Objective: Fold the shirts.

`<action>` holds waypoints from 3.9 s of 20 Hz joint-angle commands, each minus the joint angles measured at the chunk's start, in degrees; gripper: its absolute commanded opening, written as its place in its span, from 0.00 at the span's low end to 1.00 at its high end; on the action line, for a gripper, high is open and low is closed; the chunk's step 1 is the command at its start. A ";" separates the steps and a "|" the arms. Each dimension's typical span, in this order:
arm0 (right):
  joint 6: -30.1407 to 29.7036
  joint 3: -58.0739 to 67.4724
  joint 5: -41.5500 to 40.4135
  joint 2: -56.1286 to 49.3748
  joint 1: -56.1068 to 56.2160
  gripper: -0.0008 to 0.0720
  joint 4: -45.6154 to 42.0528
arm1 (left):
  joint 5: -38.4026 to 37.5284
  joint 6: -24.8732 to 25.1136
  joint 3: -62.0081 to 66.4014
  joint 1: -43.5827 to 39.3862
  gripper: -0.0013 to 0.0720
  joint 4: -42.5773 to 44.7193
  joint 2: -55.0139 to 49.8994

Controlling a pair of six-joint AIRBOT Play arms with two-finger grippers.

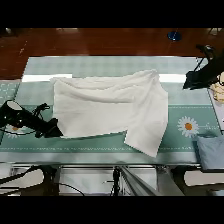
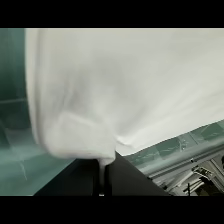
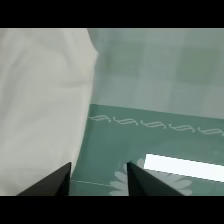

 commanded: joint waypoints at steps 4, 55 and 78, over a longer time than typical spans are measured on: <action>-3.61 -9.11 4.13 0.33 -14.99 0.68 18.82 | 6.80 2.38 0.11 -0.07 0.07 -0.17 3.23; 6.51 29.33 -11.96 43.63 3.85 0.04 4.92 | 9.64 -3.30 55.76 -0.09 0.07 0.46 55.87; 4.81 7.41 -14.95 7.52 3.91 0.04 7.74 | 14.21 0.07 29.27 -6.14 0.07 -3.41 19.17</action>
